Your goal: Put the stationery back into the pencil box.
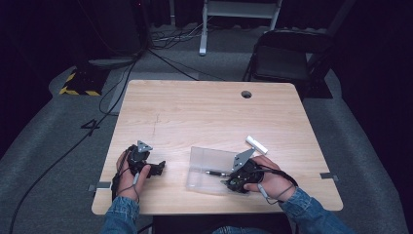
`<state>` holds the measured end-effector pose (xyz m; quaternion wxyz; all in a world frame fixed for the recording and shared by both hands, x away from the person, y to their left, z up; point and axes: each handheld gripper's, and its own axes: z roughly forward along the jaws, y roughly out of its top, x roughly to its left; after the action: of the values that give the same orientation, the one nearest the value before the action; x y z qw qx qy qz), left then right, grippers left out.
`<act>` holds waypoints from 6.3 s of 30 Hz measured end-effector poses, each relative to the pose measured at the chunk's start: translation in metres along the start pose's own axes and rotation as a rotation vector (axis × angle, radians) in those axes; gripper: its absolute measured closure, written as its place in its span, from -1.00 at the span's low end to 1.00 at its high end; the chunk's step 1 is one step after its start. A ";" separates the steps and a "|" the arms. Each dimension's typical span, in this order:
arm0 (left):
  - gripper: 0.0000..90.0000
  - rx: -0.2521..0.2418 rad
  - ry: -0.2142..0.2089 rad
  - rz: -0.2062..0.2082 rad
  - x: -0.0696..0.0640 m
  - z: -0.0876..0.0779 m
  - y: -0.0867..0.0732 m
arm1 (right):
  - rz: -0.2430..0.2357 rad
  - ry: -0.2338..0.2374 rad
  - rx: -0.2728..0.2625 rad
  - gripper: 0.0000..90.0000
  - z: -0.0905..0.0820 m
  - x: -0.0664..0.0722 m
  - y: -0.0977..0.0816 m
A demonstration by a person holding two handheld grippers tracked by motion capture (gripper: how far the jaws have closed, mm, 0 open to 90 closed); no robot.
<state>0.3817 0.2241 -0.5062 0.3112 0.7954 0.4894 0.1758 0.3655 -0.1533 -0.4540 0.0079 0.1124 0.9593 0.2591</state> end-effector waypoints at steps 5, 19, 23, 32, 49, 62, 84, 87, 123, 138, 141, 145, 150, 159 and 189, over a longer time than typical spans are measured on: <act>-1.00 0.000 0.000 -0.001 0.000 0.000 0.000 | 0.001 0.006 0.003 0.17 0.002 0.000 -0.001; -1.00 0.000 0.000 -0.001 0.000 0.000 0.000 | 0.034 0.050 0.023 0.16 0.007 0.000 -0.003; -1.00 0.001 -0.001 0.002 0.000 0.000 0.000 | 0.042 0.061 0.028 0.13 0.007 0.000 -0.003; -1.00 0.000 0.000 -0.002 0.000 0.000 0.000 | 0.055 0.066 0.019 0.10 0.005 0.000 -0.003; -1.00 0.000 0.000 -0.002 0.000 0.000 0.000 | 0.093 -0.019 -0.115 0.07 -0.024 -0.006 -0.003; -1.00 0.000 0.000 -0.001 0.000 0.000 0.000 | 0.138 -0.085 -0.203 0.07 -0.048 -0.016 -0.007; -1.00 0.000 0.000 0.000 0.000 0.000 0.000 | 0.305 -0.292 -0.271 0.12 -0.074 -0.057 -0.037; -1.00 0.000 0.000 -0.001 0.000 0.000 0.000 | 0.323 -0.310 -0.266 0.11 -0.072 -0.063 -0.042; -1.00 0.000 0.000 -0.001 0.000 0.000 0.000 | 0.487 -0.386 -0.128 0.22 -0.033 -0.109 -0.089; -1.00 0.000 0.000 -0.001 0.000 0.000 0.000 | 0.480 -0.375 -0.122 0.47 -0.026 -0.111 -0.090; -1.00 0.000 -0.001 -0.001 0.000 0.000 0.000 | 0.478 -0.370 -0.126 0.57 -0.026 -0.111 -0.090; -1.00 0.000 0.000 -0.001 0.000 0.000 0.000 | 0.477 -0.372 -0.124 0.58 -0.026 -0.110 -0.090; -1.00 0.000 0.002 0.001 0.000 0.000 0.000 | 0.481 -0.374 -0.120 0.58 -0.026 -0.110 -0.089; -1.00 0.000 0.000 -0.001 0.000 0.000 0.000 | 0.497 -0.380 -0.145 0.58 -0.033 -0.109 -0.089; -1.00 0.000 0.000 -0.001 0.000 0.000 0.000 | 0.456 -0.346 -0.266 0.58 -0.076 -0.087 -0.069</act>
<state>0.3817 0.2240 -0.5063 0.3115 0.7952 0.4897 0.1756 0.4300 -0.2679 -0.4259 0.1274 0.3650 0.8514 0.3546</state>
